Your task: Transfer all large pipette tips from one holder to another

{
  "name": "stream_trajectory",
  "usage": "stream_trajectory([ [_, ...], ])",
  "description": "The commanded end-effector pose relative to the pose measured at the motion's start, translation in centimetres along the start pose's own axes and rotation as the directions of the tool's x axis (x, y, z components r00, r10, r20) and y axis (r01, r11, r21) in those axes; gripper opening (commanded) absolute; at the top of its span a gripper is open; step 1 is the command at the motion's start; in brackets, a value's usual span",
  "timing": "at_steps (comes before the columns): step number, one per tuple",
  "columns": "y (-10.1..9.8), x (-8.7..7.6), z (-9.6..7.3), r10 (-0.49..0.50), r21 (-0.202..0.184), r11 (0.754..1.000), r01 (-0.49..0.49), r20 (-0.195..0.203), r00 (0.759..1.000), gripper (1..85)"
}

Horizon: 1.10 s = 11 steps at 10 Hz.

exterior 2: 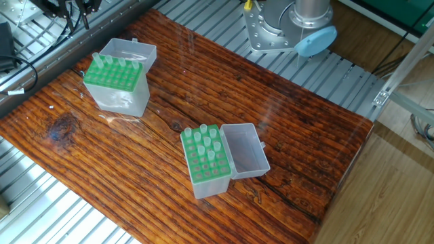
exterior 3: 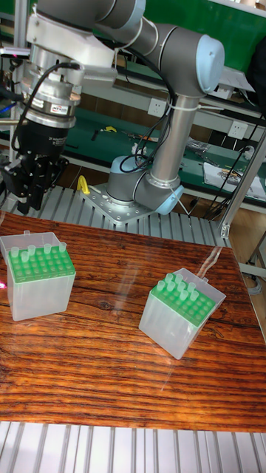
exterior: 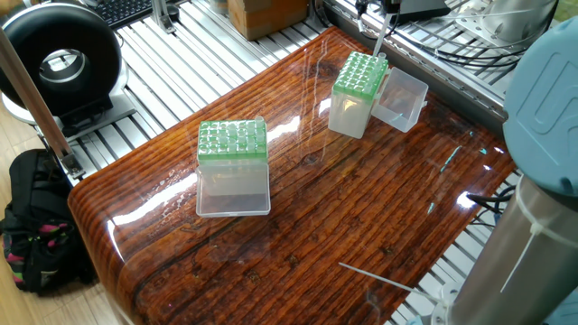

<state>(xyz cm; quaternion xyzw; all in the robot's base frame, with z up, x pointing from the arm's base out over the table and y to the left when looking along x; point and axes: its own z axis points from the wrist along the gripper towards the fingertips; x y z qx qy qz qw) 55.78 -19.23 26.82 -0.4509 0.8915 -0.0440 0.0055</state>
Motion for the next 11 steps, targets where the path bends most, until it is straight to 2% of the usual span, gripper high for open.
stream_trajectory([
  [1,0.1,-4.0,-0.6,0.127,-0.023,0.992,-0.126,0.030,0.991,30.7],
  [2,0.4,-5.5,-0.9,0.174,-0.019,0.985,-0.173,0.024,0.985,30.7],
  [4,2.1,-7.5,-1.3,0.336,-0.037,0.941,-0.336,-0.012,0.942,30.7],
  [5,3.8,-8.6,-1.2,0.363,-0.091,0.927,-0.363,-0.019,0.932,31.0],
  [6,4.1,-8.3,-1.1,0.360,-0.083,0.928,-0.362,-0.035,0.932,32.7],
  [7,4.7,-8.3,-0.9,0.386,-0.092,0.917,-0.389,-0.053,0.921,33.7],
  [8,4.1,-8.3,-0.2,0.408,-0.047,0.910,-0.412,-0.074,0.910,34.7],
  [9,3.6,-9.3,0.7,0.431,0.002,0.902,-0.432,-0.078,0.899,34.7],
  [10,6.0,-11.6,1.7,0.470,-0.053,0.879,-0.474,-0.075,0.880,34.7],
  [11,8.5,-12.6,2.3,0.504,-0.096,0.854,-0.511,-0.092,0.859,34.7],
])
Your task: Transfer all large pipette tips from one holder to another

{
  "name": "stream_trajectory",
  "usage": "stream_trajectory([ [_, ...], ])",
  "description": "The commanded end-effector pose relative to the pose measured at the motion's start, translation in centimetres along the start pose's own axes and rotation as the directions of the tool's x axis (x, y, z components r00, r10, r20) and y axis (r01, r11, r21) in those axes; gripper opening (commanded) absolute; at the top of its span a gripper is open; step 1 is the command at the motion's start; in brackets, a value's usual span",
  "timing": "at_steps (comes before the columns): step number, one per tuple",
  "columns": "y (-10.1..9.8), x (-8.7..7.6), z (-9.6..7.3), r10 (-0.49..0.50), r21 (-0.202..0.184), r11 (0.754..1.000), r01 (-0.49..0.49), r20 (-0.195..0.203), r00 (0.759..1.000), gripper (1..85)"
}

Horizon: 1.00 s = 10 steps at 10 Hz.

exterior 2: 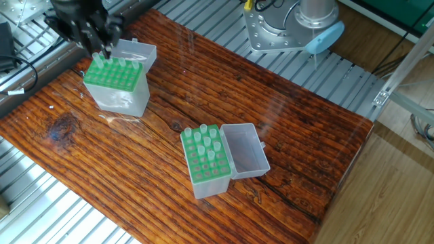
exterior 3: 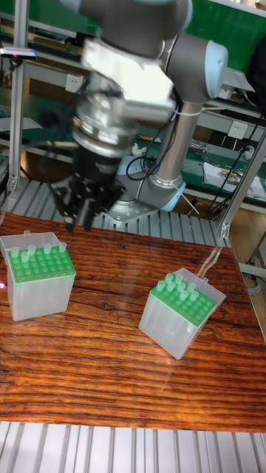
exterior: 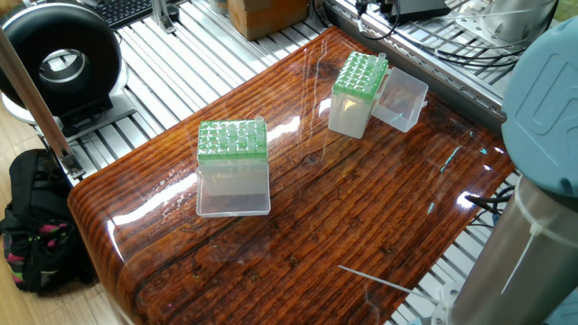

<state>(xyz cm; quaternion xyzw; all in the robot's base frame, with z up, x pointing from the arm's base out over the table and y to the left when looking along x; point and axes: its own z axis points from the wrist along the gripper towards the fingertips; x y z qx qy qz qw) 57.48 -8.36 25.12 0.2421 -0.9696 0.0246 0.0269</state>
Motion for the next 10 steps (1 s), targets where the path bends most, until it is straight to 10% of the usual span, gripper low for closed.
stream_trajectory([
  [1,5.3,-0.8,2.5,0.101,-0.070,0.992,-0.102,-0.026,0.995,34.3],
  [3,6.7,1.0,4.0,0.068,-0.095,0.993,-0.070,-0.022,0.997,33.3],
  [5,10.7,0.9,3.6,0.076,-0.204,0.976,-0.075,-0.002,0.997,33.0],
  [10,15.7,1.5,4.9,0.194,-0.097,0.976,-0.193,-0.005,0.981,30.7],
])
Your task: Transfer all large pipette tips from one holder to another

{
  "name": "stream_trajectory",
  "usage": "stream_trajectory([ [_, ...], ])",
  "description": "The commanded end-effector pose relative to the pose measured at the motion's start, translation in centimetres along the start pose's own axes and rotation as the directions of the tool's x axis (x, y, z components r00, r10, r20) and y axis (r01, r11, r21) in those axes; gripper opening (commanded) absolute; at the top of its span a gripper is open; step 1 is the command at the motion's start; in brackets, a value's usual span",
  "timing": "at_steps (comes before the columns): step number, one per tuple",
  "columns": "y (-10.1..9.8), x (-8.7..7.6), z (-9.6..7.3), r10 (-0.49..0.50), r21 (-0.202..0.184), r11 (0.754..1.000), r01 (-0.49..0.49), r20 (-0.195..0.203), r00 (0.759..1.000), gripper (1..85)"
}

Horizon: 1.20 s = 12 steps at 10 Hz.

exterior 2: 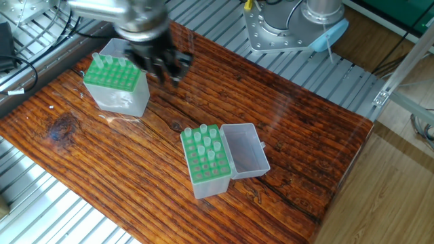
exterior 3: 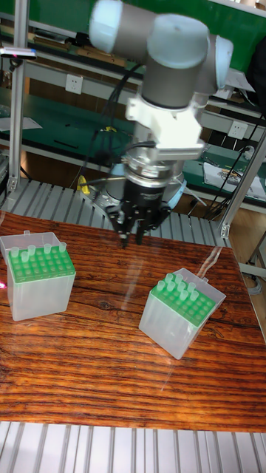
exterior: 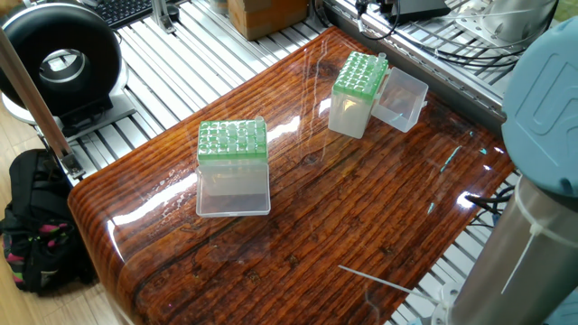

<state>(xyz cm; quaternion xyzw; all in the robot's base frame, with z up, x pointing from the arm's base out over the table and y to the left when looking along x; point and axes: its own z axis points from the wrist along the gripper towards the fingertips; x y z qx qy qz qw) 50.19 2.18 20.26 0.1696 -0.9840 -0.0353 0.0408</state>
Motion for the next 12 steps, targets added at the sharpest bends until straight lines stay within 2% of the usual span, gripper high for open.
stream_trajectory([
  [1,2.8,1.3,0.8,0.057,0.047,0.997,-0.057,0.001,0.998,28.7],
  [3,3.1,1.8,1.1,0.066,0.047,0.997,-0.066,0.010,0.998,28.0],
  [5,1.7,0.2,0.6,0.034,0.119,0.992,-0.045,0.093,0.995,28.3],
  [7,1.9,0.3,1.1,0.047,0.115,0.992,-0.062,0.125,0.991,27.3],
  [8,2.5,0.3,1.3,0.043,0.092,0.994,-0.056,0.133,0.990,27.0],
  [9,3.8,0.1,1.0,0.040,0.045,0.998,-0.046,0.136,0.990,26.7],
  [11,2.1,0.5,0.5,-0.016,0.108,0.994,0.005,0.102,0.995,26.0],
  [12,2.1,0.4,0.3,-0.011,0.109,0.994,0.000,0.099,0.995,26.0],
])
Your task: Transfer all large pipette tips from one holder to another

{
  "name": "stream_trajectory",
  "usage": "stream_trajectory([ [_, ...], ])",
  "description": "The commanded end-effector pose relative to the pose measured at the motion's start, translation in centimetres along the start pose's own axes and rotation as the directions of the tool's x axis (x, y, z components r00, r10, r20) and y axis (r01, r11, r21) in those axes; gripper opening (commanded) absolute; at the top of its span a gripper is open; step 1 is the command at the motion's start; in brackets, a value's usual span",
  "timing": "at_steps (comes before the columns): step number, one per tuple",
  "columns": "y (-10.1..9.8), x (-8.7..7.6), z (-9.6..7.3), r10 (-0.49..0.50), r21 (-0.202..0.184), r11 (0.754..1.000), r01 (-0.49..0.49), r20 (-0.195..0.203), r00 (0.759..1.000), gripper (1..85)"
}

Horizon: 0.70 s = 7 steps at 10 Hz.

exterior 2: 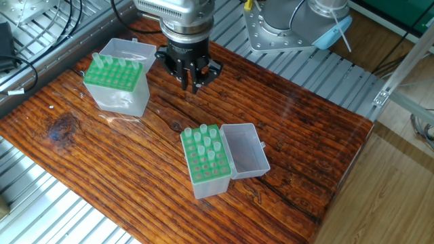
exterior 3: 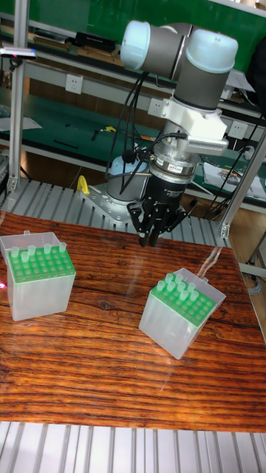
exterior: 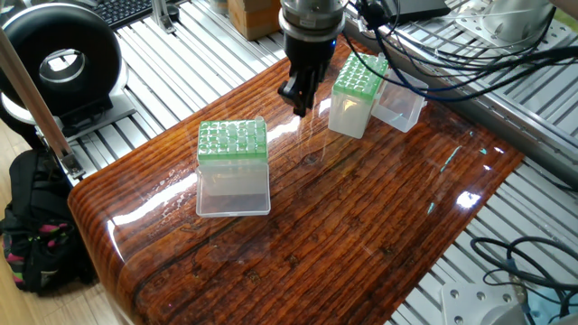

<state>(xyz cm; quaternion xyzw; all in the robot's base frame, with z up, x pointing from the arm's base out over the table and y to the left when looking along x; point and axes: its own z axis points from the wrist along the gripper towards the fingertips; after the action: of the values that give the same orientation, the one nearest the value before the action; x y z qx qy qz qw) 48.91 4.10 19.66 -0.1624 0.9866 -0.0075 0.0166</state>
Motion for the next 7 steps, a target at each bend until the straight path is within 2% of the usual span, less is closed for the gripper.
stream_trajectory([
  [1,-0.24,-0.64,-0.40,-0.026,-0.002,1.000,0.026,0.004,1.000,26.0],
  [7,-0.38,-0.69,-0.56,-0.038,-0.009,0.999,0.038,-0.008,0.999,25.3],
])
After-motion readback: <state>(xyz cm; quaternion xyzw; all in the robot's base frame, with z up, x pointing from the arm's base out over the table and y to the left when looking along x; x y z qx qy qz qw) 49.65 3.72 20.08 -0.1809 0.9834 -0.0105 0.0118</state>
